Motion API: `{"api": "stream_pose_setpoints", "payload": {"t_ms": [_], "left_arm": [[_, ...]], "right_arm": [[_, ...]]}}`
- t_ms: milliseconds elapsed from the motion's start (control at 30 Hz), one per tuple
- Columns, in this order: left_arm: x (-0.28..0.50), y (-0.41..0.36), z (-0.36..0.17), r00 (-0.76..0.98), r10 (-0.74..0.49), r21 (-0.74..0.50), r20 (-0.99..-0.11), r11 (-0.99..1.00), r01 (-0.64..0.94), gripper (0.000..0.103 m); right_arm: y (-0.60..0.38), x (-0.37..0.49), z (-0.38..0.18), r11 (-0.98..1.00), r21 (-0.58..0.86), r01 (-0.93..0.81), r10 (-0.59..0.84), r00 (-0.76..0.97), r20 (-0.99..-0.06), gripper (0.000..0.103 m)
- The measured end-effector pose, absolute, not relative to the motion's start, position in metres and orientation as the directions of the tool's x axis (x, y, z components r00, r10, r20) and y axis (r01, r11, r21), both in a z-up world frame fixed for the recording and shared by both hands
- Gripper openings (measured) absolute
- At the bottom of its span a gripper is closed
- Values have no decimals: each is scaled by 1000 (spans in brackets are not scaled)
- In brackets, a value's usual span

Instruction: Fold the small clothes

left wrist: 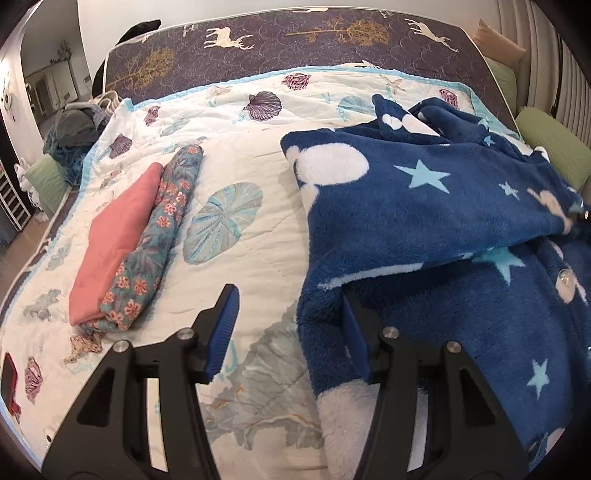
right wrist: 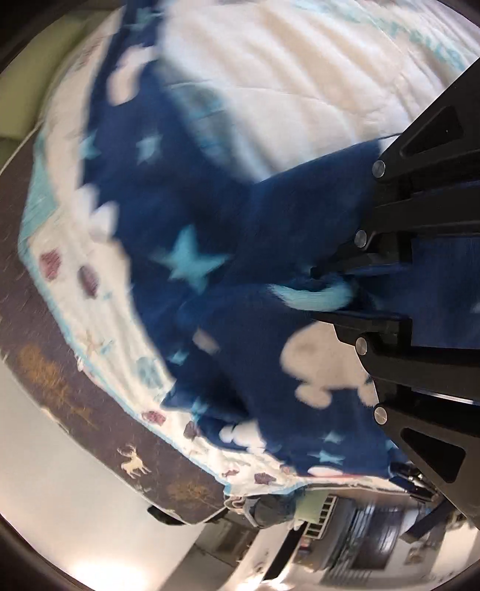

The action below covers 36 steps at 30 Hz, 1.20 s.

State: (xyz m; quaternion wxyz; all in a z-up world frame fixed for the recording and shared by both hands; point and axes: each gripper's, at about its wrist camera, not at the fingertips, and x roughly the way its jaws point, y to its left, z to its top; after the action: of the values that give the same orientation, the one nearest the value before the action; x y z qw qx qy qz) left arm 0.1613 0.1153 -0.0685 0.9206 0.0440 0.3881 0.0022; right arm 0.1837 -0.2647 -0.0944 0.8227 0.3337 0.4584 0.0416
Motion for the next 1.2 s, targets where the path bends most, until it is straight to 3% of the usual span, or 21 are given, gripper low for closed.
{"api": "stream_pose_setpoints", "payload": {"t_ms": [100,267,400,533,600,700,767,900,1067,1200], "left_arm": [[159,117,-66,697,34,79,-716,996,32,57],[139,110,-41,727,38,80,-686,997,23,55],[128,89,-1,788,-77,23,-610,993,116,55],[148,50,8,807,-91,101,-584,978,183,56],[171,41,-7,775,-101,91,-623,975,201,56],[210,45,-52,671,13,127,-741,984,122,56],[214,56,-67,643,24,98,-765,992,80,56],[193,53,-40,703,22,114,-711,990,85,56],[171,39,-26,753,-10,149,-658,978,144,66],[173,30,-33,740,-11,161,-673,974,161,67]], "right_arm": [[-274,172,-97,738,631,240,393,607,-690,15],[-279,157,-71,805,547,231,286,656,-699,19],[-287,153,-64,835,490,251,211,676,-706,25],[-306,145,-76,781,546,302,234,670,-705,25],[-316,138,-79,765,562,314,239,672,-701,25],[-331,128,-81,762,550,342,213,669,-712,25],[-342,123,-83,755,549,358,200,671,-714,26],[-384,123,-91,702,581,413,173,692,-701,43],[-468,131,-121,478,677,560,130,718,-684,44],[-506,139,-129,377,708,597,105,732,-673,58]]}}
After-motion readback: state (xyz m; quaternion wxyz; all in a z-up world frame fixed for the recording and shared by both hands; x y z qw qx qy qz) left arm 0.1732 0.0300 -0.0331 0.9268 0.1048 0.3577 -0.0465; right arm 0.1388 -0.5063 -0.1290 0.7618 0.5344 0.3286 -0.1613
